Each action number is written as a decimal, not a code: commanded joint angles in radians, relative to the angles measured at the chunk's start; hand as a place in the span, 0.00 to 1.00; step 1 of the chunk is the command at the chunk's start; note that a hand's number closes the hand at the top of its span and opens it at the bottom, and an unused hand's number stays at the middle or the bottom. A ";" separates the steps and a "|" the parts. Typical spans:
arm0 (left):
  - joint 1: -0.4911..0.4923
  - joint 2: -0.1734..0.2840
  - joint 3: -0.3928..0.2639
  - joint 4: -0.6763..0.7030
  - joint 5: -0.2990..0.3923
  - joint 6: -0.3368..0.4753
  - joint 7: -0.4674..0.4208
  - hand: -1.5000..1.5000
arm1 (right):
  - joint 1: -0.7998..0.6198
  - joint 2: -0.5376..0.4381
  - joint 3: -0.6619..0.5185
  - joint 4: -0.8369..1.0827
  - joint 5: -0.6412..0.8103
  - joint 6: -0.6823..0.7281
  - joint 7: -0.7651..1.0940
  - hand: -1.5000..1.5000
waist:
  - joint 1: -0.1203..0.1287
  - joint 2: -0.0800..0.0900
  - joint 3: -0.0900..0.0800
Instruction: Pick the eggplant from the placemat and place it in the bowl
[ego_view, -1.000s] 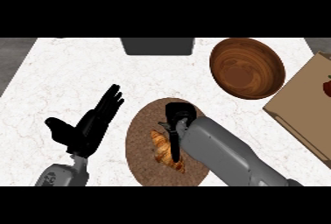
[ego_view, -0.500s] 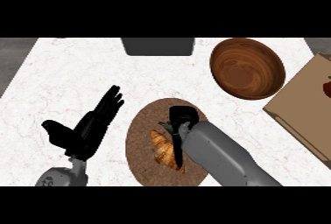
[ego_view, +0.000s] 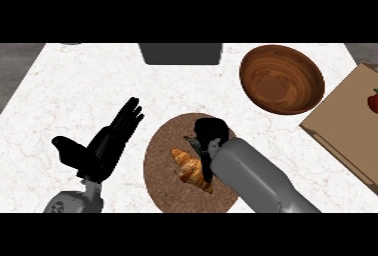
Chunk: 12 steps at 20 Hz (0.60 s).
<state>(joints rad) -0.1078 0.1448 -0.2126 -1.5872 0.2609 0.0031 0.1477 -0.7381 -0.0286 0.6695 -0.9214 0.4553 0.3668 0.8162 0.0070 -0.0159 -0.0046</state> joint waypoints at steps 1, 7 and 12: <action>-0.032 0.024 0.053 -0.010 0.023 -0.022 0.033 0.50 | 0.076 0.022 0.021 0.048 0.056 -0.028 -0.089 1.00 | -0.001 0.017 0.005; -0.017 -0.015 0.012 -0.068 -0.001 0.007 0.086 0.50 | 0.022 0.027 0.054 0.026 0.004 -0.005 -0.066 1.00 | 0.008 0.016 0.005; 0.040 -0.039 0.017 -0.023 -0.034 -0.005 -0.005 0.50 | 0.007 0.027 0.029 0.023 0.117 -0.015 -0.080 1.00 | 0.001 0.016 0.005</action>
<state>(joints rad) -0.1246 0.1229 -0.1809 -1.5666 0.2464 -0.0135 0.1512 -0.7468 -0.0288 0.6956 -0.9217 0.5179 0.3561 0.7665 0.0033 -0.0155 -0.0068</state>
